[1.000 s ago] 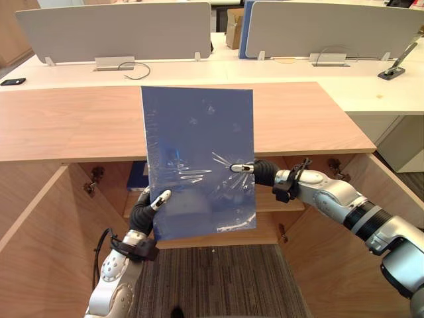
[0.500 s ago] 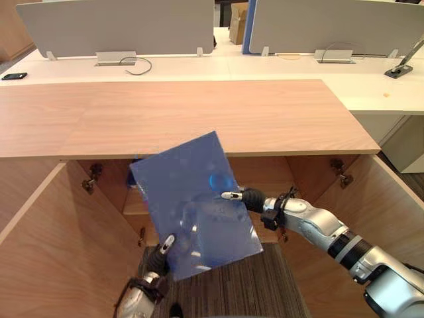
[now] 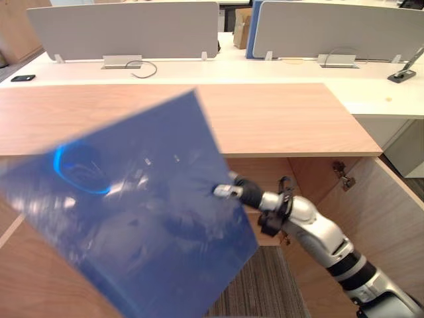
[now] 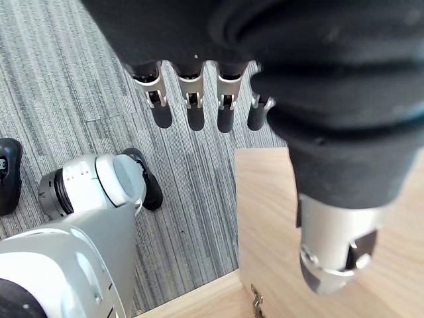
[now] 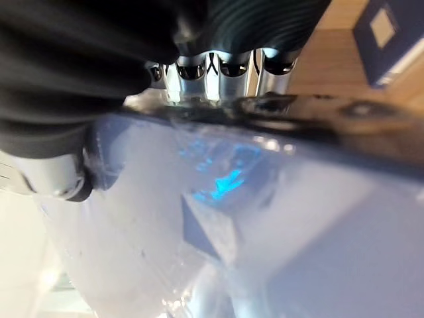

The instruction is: Walk over to the cabinet, pick up the folder, carry it to the office cabinet, place the folder inside the office cabinet, then close the office cabinet door

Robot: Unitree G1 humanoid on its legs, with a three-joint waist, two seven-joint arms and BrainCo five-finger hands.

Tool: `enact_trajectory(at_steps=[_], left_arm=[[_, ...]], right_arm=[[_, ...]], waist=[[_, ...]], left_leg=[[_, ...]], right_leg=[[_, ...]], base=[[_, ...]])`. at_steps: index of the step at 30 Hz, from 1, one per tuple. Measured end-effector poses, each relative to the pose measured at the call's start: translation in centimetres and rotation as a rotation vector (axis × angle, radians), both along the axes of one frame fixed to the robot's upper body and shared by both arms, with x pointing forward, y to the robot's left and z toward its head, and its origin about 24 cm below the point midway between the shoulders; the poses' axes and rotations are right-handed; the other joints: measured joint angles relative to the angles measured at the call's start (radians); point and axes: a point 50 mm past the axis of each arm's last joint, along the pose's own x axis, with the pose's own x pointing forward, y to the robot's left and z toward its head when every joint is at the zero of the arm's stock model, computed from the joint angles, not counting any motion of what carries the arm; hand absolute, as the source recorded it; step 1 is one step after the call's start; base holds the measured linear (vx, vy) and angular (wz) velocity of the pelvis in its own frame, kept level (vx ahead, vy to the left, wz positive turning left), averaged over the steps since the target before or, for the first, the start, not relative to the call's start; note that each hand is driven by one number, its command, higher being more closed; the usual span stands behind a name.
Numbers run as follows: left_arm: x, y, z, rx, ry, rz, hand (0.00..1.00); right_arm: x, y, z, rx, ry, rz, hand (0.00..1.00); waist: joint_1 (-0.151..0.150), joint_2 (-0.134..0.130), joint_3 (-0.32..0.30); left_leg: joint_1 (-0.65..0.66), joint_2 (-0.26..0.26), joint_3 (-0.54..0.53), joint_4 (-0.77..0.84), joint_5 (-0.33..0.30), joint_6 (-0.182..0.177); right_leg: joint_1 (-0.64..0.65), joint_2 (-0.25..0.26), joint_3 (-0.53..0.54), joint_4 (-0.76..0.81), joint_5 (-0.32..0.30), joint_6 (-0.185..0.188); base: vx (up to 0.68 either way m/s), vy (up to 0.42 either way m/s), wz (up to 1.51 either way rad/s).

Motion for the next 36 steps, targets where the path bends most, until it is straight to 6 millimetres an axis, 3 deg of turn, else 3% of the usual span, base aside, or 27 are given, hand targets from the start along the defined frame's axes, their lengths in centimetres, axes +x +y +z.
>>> enact_trajectory(at_steps=[3, 4, 7, 9, 13, 15, 19, 21, 23, 27, 31, 36], left_arm=[[1.0, -0.5, -0.2, -0.015, -0.028, 0.029, 0.0], [1.9, -0.8, -0.3, -0.025, -0.051, 0.042, 0.0], [3.3, -1.4, -0.5, -0.041, -0.083, 0.036, 0.0], [4.7, -1.8, -0.6, -0.055, -0.114, 0.009, 0.0], [6.6, -2.8, -0.7, -0.077, -0.152, -0.058, 0.0], [7.7, -3.6, -0.6, -0.093, -0.181, -0.103, 0.0], [9.4, -3.3, -0.3, -0.065, -0.225, -0.177, 0.0], [10.6, -3.1, -0.1, -0.057, -0.246, -0.232, 0.0], [10.9, -3.0, 0.0, -0.054, -0.251, -0.247, 0.0], [11.4, -3.1, 0.2, -0.051, -0.267, -0.243, 0.0], [12.1, -3.1, 0.5, -0.043, -0.3, -0.228, 0.0], [13.0, -3.1, 0.7, -0.035, -0.315, -0.229, 0.0]], right_arm=[[-0.2, 0.1, -2.4, -0.134, 0.011, 0.016, 1.0], [-0.2, -0.1, -3.5, -0.215, 0.0, 0.015, 1.0], [0.4, -0.6, -3.9, -0.265, -0.008, -0.008, 1.0], [1.4, -0.7, -3.6, -0.306, -0.038, -0.009, 1.0], [2.9, -1.1, -3.5, -0.386, -0.071, -0.022, 1.0], [4.4, -1.8, -2.9, -0.425, -0.101, -0.075, 1.0], [8.0, -4.3, -0.5, -0.416, -0.153, -0.29, 1.0], [10.4, -7.3, 2.7, -0.291, -0.173, -0.51, 1.0], [11.6, -9.5, 4.5, -0.14, -0.138, -0.666, 1.0], [12.4, -12.4, 8.5, 0.314, -0.062, -0.874, 1.0], [12.3, -14.3, 10.7, 0.564, -0.056, -0.959, 1.0], [12.0, -16.4, 11.6, 0.917, 0.043, -1.021, 1.0]], waist=[[0.005, 0.013, 0.062], [0.006, 0.012, 0.109], [0.009, 0.027, 0.166], [0.008, 0.041, 0.216], [-0.001, 0.043, 0.249], [-0.002, 0.042, 0.262], [-0.005, 0.04, 0.302], [-0.006, 0.041, 0.338], [-0.004, 0.043, 0.349], [0.008, 0.043, 0.355], [0.024, 0.042, 0.354], [0.036, 0.044, 0.353]], left_leg=[[-0.089, 0.017, -0.011, 0.124, -0.045, 0.004], [-0.153, 0.014, -0.007, 0.211, -0.08, 0.01], [-0.23, -0.008, 0.011, 0.323, -0.127, 0.021], [-0.294, -0.022, 0.04, 0.41, -0.164, 0.036], [-0.448, -0.022, 0.072, 0.574, -0.232, 0.055], [-0.565, -0.011, 0.094, 0.704, -0.288, 0.07], [-0.718, -0.01, 0.107, 0.849, -0.332, 0.097], [-0.803, -0.011, 0.099, 0.909, -0.338, 0.107], [-0.841, -0.01, 0.092, 0.942, -0.343, 0.117], [-0.863, -0.018, 0.096, 0.977, -0.355, 0.126], [-0.897, -0.02, 0.094, 0.991, -0.355, 0.127], [-0.925, -0.025, 0.078, 1.01, -0.352, 0.133]], right_leg=[[-0.088, -0.02, 0.005, 0.125, -0.047, -0.001], [-0.186, -0.057, 0.025, 0.279, -0.11, 0.002], [-0.305, -0.114, 0.063, 0.458, -0.179, 0.012], [-0.401, -0.156, 0.108, 0.575, -0.216, 0.02], [-0.587, -0.198, 0.174, 0.745, -0.268, 0.03], [-0.722, -0.216, 0.226, 0.873, -0.308, 0.038], [-0.887, -0.246, 0.277, 1.025, -0.345, 0.049], [-0.966, -0.265, 0.28, 1.085, -0.354, 0.054], [-0.994, -0.274, 0.281, 1.111, -0.36, 0.058], [-1.008, -0.294, 0.289, 1.139, -0.365, 0.067], [-1.038, -0.305, 0.289, 1.153, -0.366, 0.067], [-1.046, -0.312, 0.272, 1.164, -0.371, 0.071]], base=[[-0.15, 0.087, 0.03], [-0.14, 0.106, -0.09], [-0.12, 0.094, -0.13], [-0.15, 0.123, -0.21], [-0.13, 0.11, -0.15], [-0.11, 0.11, -0.13], [-0.07, 0.079, 0.07], [-0.13, 0.065, 0.22], [-0.11, 0.044, 0.2], [-0.06, 0.04, 0.1], [-0.02, 0.016, 0.08], [0.01, -0.008, 0.09]])
